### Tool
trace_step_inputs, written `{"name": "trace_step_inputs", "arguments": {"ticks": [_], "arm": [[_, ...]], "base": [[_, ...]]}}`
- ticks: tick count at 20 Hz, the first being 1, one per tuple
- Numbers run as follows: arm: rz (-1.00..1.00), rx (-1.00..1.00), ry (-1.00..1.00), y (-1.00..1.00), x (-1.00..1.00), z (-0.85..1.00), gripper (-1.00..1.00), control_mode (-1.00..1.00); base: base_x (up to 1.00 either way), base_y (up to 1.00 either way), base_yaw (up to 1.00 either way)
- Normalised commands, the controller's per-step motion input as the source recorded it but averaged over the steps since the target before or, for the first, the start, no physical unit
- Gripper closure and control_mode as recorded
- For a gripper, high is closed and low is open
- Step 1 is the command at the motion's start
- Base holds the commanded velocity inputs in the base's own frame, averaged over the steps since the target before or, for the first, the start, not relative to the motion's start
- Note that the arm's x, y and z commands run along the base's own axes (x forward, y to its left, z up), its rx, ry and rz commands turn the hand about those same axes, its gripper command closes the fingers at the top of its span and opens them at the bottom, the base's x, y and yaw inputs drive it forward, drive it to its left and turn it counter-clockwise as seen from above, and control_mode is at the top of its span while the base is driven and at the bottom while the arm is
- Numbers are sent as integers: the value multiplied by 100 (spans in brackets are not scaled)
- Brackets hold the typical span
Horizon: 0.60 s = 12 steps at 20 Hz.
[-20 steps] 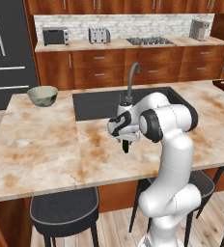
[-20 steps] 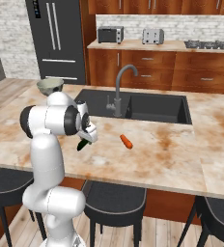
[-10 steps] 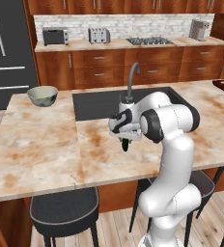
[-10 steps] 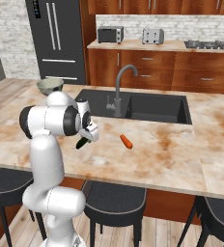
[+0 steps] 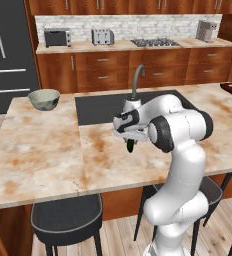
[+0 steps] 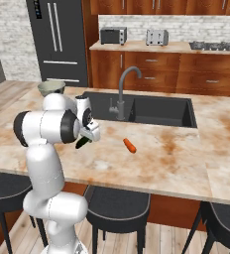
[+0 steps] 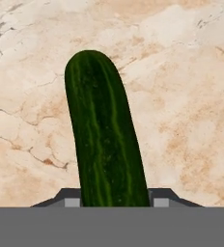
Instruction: Place the two vegetables and bowl onto the tray for setting up a vegetable dip station.
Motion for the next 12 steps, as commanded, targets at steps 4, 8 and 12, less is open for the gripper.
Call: {"name": "trace_step_inputs", "arguments": {"ticks": [4,8,12], "arm": [[0,0,0,-1,-17,35,100,-100],[0,0,0,0,-20,40,100,-100],[2,0,1,0,-22,35,100,-100]], "base": [[0,0,0],[0,0,0],[0,0,0]]}}
